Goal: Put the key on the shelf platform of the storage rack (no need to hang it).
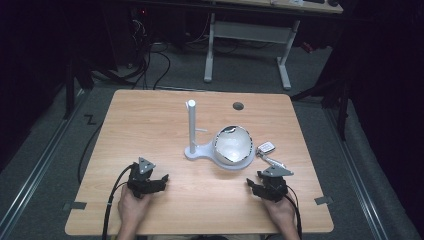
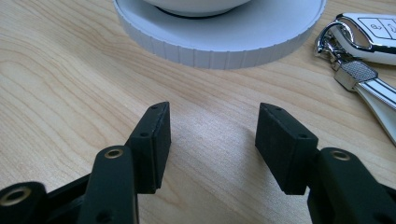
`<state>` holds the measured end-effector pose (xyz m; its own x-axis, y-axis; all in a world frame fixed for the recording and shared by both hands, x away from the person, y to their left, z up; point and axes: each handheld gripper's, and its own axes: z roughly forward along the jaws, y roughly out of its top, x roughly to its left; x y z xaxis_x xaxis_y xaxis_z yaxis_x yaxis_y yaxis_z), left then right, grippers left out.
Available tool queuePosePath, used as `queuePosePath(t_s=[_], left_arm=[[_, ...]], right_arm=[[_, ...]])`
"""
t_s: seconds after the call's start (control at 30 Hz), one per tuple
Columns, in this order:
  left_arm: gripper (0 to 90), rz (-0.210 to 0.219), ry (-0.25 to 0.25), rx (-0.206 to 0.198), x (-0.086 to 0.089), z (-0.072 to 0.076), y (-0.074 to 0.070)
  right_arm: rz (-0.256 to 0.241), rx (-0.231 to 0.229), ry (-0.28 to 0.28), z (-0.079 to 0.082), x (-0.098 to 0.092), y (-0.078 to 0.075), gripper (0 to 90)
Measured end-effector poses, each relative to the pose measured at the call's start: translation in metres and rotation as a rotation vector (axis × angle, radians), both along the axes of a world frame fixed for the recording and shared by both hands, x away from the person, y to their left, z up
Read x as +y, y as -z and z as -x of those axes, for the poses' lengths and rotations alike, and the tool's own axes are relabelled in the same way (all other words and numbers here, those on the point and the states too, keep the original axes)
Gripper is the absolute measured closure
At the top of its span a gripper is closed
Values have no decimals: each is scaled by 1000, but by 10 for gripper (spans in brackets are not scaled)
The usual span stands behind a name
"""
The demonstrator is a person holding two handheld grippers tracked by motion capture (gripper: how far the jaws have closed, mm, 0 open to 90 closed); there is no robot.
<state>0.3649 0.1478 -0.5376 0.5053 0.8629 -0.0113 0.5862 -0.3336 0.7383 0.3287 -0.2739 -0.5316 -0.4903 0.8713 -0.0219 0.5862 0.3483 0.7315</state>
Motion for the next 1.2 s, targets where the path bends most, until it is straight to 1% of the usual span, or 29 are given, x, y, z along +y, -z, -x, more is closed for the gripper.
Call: queuePosePath(t_s=[0.37,0.87,1.07,1.2], left_arm=[[219,1,0,1,0,0,0],[219,3,2,2,0,0,0],[219,3,2,2,0,0,0],[219,3,3,2,0,0,0]], right_arm=[[3,-2,2,0,0,0,452],[-1,0,21,1,1,0,454],[-14,3,51,2,1,0,484],[-10,8,51,3,1,-1,496]])
